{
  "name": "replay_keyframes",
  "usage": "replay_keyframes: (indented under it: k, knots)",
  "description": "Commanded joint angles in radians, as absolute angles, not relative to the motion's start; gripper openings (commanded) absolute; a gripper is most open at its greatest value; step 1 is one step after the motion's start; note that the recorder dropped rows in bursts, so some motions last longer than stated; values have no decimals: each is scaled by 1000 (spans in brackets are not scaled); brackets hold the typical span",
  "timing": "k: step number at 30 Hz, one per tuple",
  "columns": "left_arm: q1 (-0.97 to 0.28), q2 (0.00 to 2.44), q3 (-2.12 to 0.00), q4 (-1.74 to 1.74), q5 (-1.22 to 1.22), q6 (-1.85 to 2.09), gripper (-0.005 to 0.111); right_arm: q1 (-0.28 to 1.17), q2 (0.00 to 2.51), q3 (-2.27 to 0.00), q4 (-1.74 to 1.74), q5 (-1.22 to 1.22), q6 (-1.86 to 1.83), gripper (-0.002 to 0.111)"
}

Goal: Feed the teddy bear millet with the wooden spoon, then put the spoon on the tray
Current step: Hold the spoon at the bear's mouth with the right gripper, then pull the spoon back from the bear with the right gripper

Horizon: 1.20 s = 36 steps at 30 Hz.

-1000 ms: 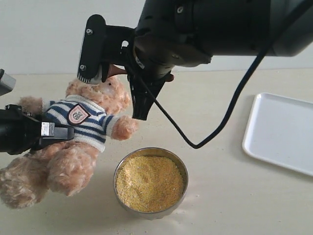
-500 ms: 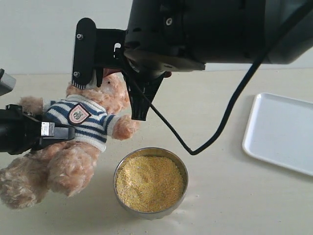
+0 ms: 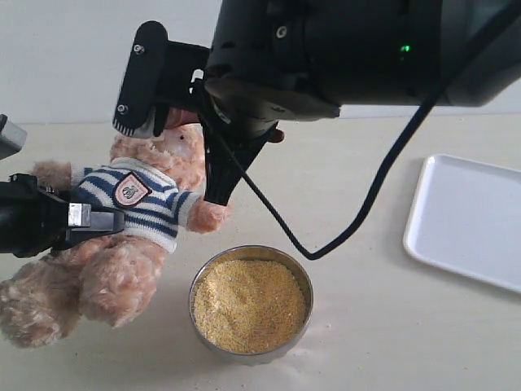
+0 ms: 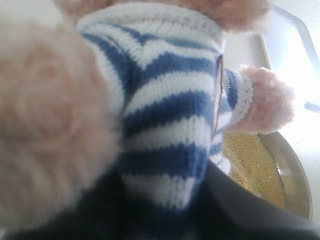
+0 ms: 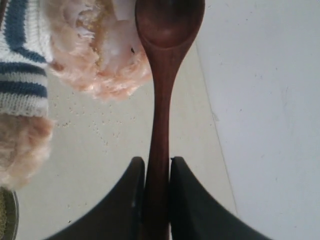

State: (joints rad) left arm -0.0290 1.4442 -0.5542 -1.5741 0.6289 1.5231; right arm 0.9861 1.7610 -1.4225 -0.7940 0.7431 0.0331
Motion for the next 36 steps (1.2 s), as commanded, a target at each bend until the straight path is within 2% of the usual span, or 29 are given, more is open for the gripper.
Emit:
replay_keyframes:
  k: [1, 10, 17, 23, 27, 36]
  knots:
    - [-33, 1443, -552, -1580, 644, 1527, 5, 986, 1729, -1427, -786, 756, 93, 0]
    - [-33, 1443, -552, -1578, 644, 1527, 5, 973, 1542, -1427, -649, 824, 78, 0]
    - [-33, 1443, -552, -1578, 636, 1527, 5, 858, 1426, -1427, -423, 1002, -136, 0]
    - [-33, 1443, -552, -1578, 622, 1527, 5, 746, 1462, -1427, -166, 1198, -362, 0]
    - [-33, 1443, -552, -1570, 622, 1527, 5, 741, 1490, -1427, -42, 1174, -415, 0]
    - [-33, 1443, -552, -1548, 619, 1527, 5, 761, 1572, -1403, -31, 1216, -410, 0]
